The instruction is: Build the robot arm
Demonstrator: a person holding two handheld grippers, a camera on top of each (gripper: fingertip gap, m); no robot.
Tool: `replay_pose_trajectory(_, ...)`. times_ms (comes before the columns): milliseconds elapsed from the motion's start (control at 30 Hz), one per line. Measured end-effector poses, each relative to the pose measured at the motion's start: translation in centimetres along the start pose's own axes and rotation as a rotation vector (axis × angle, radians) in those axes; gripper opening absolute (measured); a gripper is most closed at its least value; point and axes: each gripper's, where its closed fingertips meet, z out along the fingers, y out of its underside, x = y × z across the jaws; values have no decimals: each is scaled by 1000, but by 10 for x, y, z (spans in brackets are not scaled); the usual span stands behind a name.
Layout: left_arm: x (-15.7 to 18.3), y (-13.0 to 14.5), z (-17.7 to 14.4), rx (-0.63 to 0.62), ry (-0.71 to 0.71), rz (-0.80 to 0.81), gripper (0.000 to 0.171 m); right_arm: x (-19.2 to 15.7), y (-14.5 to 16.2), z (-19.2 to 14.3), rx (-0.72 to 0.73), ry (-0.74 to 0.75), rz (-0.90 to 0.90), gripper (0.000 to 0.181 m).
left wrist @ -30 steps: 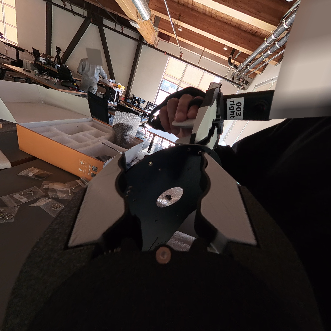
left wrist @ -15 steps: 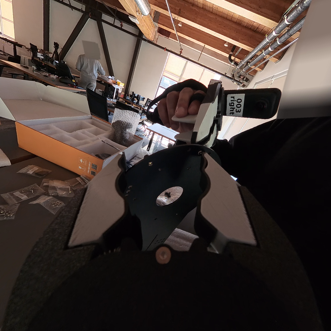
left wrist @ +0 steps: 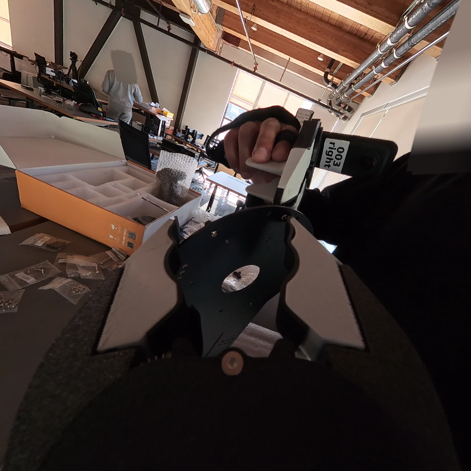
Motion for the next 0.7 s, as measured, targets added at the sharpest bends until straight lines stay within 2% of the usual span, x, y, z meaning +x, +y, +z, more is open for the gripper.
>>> replay_pose_trajectory(100,0,0,1,-11,4,-2,82,0,1,0,2,-24,-36,6)
replay_pose_trajectory(333,1,0,4,-24,2,8,81,-2,0,-4,4,-256,137,5)
replay_pose_trajectory(567,1,0,5,-28,-2,10,81,-5,1,-5,-20,-508,374,6)
replay_pose_trajectory(700,2,0,5,-30,-1,12,80,-7,0,-5,24,-649,560,6)
